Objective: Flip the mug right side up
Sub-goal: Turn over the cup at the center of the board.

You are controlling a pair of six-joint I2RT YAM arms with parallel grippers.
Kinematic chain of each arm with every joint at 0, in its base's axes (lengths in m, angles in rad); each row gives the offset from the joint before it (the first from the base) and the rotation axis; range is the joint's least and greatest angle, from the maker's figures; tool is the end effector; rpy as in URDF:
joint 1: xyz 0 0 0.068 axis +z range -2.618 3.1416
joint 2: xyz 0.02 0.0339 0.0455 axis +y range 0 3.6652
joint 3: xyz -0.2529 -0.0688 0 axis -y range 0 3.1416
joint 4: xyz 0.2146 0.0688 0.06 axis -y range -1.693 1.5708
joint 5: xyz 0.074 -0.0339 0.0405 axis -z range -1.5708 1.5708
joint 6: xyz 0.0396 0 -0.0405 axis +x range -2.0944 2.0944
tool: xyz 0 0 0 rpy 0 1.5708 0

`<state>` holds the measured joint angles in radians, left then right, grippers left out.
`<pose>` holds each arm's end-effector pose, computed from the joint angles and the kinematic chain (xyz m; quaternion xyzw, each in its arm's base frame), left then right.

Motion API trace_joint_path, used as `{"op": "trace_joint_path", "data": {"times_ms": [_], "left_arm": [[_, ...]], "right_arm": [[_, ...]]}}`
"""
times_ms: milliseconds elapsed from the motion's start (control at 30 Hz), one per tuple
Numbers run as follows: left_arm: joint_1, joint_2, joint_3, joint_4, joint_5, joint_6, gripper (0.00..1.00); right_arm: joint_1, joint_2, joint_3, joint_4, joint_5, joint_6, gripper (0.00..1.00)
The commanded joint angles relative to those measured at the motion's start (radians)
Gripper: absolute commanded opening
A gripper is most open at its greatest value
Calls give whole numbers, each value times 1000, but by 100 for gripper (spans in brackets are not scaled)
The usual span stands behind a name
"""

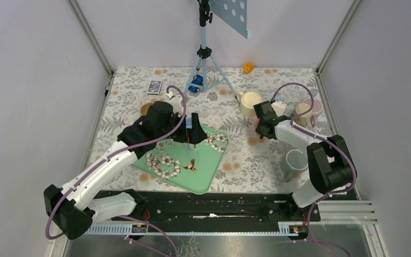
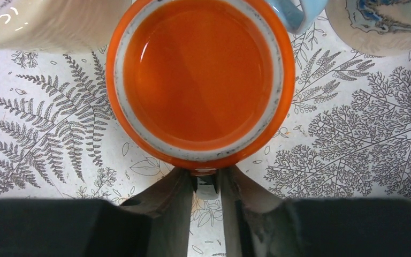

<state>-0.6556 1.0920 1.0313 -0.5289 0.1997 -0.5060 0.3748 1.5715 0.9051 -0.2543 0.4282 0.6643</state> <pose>0.1657 -0.1374 0.3221 0.1124 0.8717 -0.3307 0.3437 0.2783 0.0918 0.1933 0.2007 0.9065 -0.0198 0.3708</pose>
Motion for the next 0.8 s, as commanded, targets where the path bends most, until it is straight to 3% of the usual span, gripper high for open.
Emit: {"op": "trace_joint_path", "data": {"times_ms": [0,167,767], "left_arm": [[4,-20,-5,42,12,-7,99],[4,-17,-11,44,14,-38,99],[5,-30,-202,346,188,-394,99]], "right_arm": [[-5,9,31,4,41,4,24],[-5,3,51,-21,18,-10,0],[33,-241,-58,30,-200,67,0]]}}
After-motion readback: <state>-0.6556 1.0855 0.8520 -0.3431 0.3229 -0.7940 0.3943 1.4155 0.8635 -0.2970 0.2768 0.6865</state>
